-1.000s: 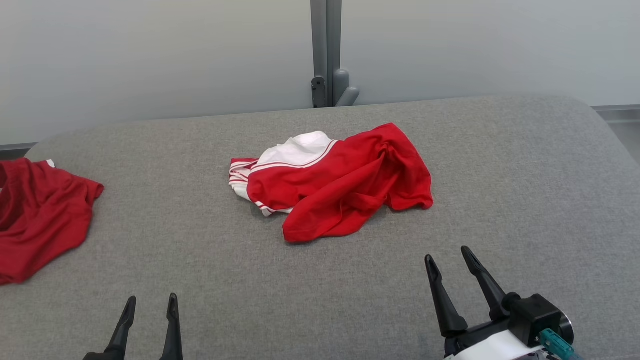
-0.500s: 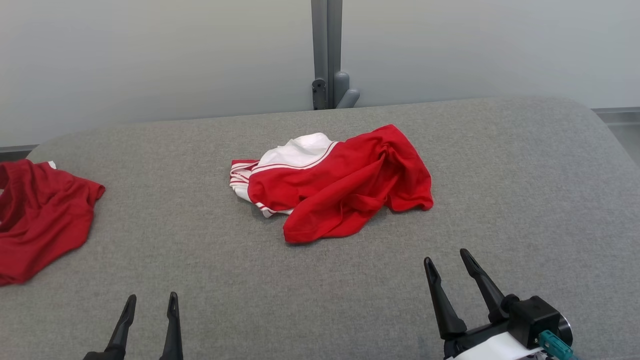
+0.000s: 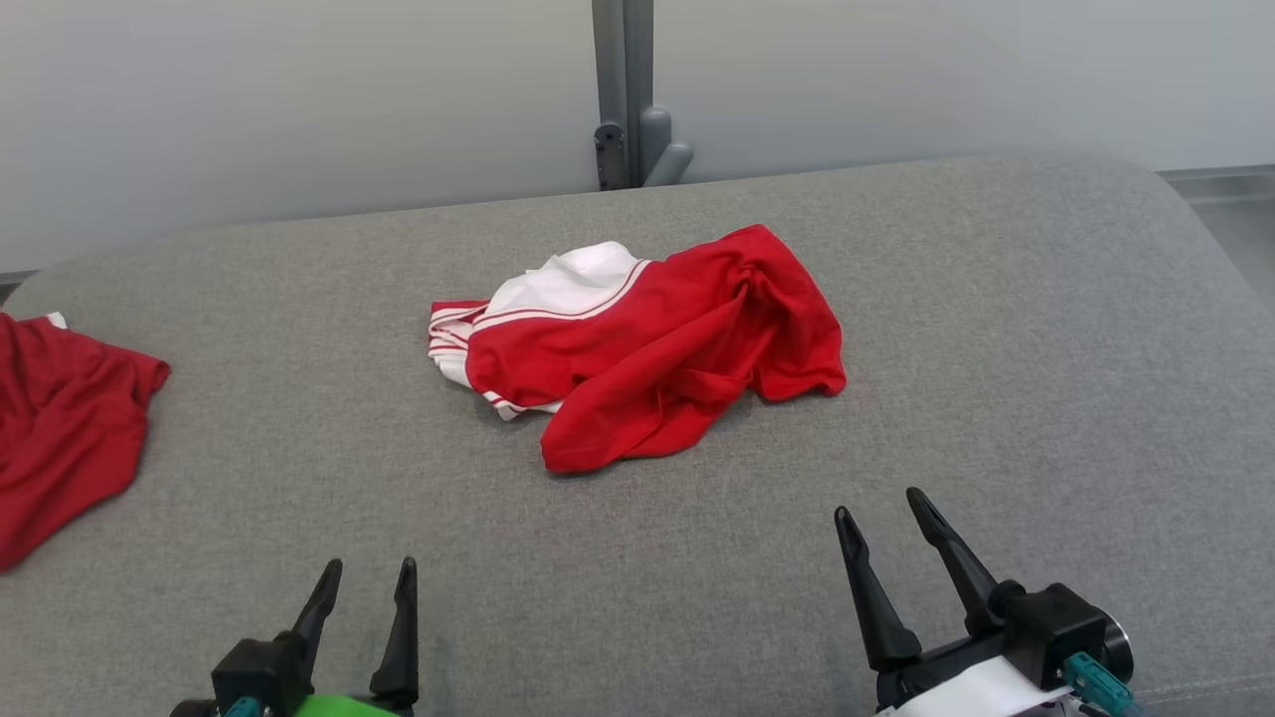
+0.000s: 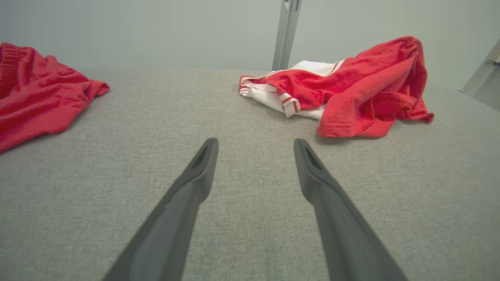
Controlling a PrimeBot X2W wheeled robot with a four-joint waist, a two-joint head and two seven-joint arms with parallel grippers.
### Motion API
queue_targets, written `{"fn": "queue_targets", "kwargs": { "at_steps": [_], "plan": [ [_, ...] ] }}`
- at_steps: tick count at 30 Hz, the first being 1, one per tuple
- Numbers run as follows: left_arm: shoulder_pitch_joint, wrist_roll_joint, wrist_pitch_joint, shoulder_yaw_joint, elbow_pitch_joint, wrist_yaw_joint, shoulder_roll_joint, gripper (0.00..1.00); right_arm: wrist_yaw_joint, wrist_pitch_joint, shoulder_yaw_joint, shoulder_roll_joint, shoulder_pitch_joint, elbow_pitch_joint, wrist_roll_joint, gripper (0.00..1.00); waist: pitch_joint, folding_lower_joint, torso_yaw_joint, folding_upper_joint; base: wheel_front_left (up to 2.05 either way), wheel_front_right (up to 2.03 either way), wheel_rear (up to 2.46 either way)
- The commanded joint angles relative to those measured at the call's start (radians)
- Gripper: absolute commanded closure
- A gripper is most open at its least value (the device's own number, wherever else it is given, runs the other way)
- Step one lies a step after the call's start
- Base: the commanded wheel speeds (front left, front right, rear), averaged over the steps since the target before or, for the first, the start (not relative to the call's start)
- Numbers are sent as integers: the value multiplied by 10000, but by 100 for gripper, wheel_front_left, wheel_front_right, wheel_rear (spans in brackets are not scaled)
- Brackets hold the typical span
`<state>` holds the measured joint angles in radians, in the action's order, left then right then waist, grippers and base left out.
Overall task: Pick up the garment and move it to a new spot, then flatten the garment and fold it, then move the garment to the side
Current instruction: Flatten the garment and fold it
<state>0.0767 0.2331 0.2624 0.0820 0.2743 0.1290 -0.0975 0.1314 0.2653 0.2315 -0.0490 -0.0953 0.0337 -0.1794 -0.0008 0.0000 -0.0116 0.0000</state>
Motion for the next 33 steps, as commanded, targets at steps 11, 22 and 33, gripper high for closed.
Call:
{"fn": "queue_targets", "kwargs": {
  "at_steps": [11,22,33],
  "plan": [
    [-3234,2973,19,1577,1930,34,-458,0,-14,-3,138,-26,615,-287,209,0,1567,0,-857,0,0,0,0],
    [-5620,4638,-851,2000,3989,34,-944,0,-14,-3,286,-23,1150,-524,216,0,2715,0,-1389,0,0,0,0],
    [-6714,5348,-882,2182,5390,17,-1196,0,-14,-3,402,-24,1303,-544,21,0,2771,0,-1714,0,0,0,0]
  ]
}}
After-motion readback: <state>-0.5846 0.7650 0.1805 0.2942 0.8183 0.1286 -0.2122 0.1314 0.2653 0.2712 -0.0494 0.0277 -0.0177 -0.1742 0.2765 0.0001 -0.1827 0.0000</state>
